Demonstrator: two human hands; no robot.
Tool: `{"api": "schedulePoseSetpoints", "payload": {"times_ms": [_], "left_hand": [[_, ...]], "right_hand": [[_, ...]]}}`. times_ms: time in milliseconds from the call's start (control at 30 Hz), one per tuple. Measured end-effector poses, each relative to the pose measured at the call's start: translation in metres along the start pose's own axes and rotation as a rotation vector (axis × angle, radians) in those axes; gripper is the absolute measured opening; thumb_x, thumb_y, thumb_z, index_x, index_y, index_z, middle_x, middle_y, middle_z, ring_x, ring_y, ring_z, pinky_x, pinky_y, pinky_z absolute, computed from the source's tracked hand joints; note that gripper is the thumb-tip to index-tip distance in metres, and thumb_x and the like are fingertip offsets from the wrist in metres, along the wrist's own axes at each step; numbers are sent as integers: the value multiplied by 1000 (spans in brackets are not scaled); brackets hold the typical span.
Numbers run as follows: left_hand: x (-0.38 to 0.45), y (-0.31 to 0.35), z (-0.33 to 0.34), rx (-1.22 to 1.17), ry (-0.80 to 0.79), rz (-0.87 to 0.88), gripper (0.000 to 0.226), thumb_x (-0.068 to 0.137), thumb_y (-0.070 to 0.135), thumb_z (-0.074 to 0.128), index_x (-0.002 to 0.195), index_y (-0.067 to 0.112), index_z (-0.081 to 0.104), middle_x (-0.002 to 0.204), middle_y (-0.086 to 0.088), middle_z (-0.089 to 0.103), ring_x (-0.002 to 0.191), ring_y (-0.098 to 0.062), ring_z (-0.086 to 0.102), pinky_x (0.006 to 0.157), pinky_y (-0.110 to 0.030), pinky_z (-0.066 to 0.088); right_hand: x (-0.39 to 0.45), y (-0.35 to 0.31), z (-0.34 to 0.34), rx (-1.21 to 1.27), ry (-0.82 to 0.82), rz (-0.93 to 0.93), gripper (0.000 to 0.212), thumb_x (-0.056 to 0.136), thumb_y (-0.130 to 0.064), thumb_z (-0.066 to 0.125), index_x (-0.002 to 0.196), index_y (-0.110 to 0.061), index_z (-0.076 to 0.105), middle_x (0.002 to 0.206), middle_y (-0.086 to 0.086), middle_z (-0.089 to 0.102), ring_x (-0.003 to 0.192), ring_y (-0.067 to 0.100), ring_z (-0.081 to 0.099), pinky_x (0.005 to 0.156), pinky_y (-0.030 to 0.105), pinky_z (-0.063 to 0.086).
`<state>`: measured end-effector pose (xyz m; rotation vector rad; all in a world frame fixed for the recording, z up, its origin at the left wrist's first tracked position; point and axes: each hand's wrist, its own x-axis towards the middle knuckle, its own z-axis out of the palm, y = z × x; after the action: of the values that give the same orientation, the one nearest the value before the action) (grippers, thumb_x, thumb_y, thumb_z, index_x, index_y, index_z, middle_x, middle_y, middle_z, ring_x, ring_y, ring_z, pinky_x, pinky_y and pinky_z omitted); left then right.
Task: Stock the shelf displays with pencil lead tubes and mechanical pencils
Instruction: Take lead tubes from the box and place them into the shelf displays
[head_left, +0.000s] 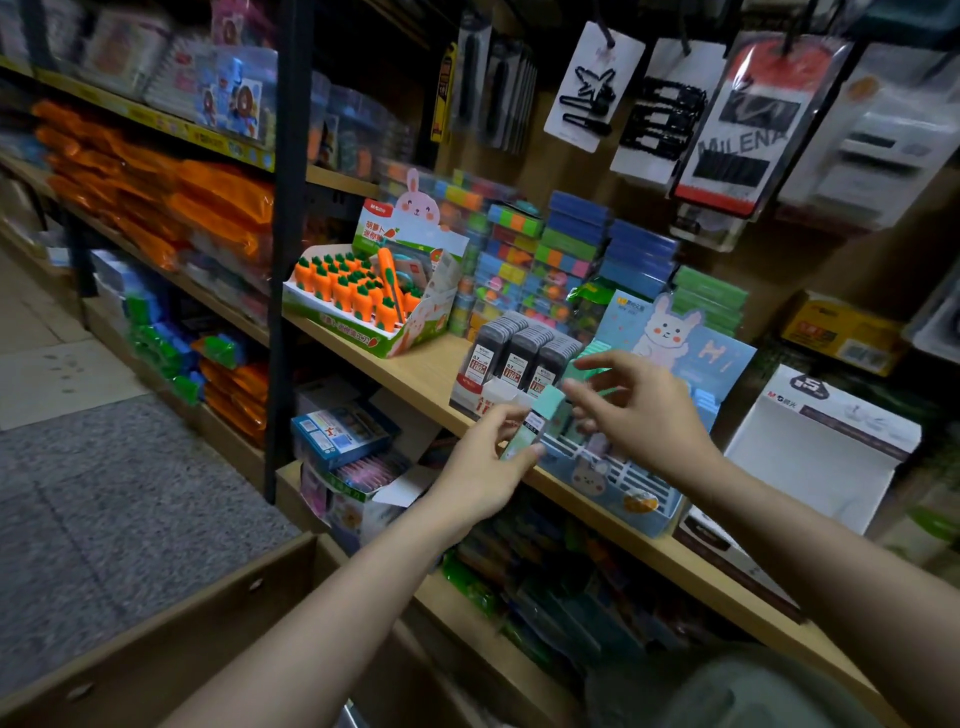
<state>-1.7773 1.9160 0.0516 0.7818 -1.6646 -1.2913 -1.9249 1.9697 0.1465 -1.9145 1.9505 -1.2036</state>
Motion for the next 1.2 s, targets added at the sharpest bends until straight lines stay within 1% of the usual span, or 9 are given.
{"api": "schedulePoseSetpoints", "payload": {"times_ms": [100,200,300,400,500,633,900,1100,1200], "left_hand": [[0,0,7,61,-10,42,26,91,21,66,112,31,54,106,16,60,99,9,55,76,-5,43],[0,2,12,120,-4,83,25,91,28,66,113,29,53,105,14,60,96,6,57,71,-3,43],[-1,1,14,260,23,159,29,93,35,62,119,28,50,117,12,49,106,2,50,89,-14,45],[-2,-9,13,520,-5,252,42,94,38,58,133,28,45,134,11,32,130,-8,31,107,-29,36],[-4,-23,12,722,-107,301,56,95,39,56,145,32,32,152,13,13,143,-14,17,114,-40,33],[-6,-38,16,877,-167,356,65,97,38,54,151,32,19,159,7,0,148,-22,11,115,-45,32],[-2,-44,13,874,-145,367,66,95,38,56,150,34,19,156,6,-3,137,-26,35,102,-42,47],[-3,-41,14,876,-116,358,65,94,37,57,150,33,23,154,9,3,125,-24,48,88,-32,52],[-3,-38,14,892,-116,374,63,96,34,56,150,32,24,153,7,7,120,-24,51,80,-25,48]], "right_hand": [[-5,-1,3,24,-83,74,28,82,-22,76,106,-17,63,84,3,71,68,11,72,68,31,61],[-2,-1,-9,-47,-69,75,24,80,-21,79,98,-18,64,88,2,70,75,12,71,70,29,60],[7,-1,-37,-110,8,23,20,80,-23,78,92,-25,62,87,-6,69,74,3,69,69,22,58],[13,0,-58,-227,94,-66,18,81,-24,78,92,-23,63,84,-10,69,70,-2,68,65,13,53],[15,4,-56,-311,117,-131,16,83,-20,77,94,-17,65,83,-15,65,71,-5,65,65,10,51],[15,10,-39,-308,107,-160,16,85,-16,75,89,-22,60,83,-10,64,72,-6,62,68,18,51],[21,21,-25,-378,69,-148,12,85,-17,75,91,-17,65,82,-7,64,70,-5,60,64,12,48],[20,23,-19,-564,120,-207,20,78,-20,81,94,-9,75,89,6,69,79,18,64,73,33,54],[20,20,-14,-623,144,-215,21,78,-19,80,95,-8,76,95,5,64,84,21,61,70,28,46]]}}
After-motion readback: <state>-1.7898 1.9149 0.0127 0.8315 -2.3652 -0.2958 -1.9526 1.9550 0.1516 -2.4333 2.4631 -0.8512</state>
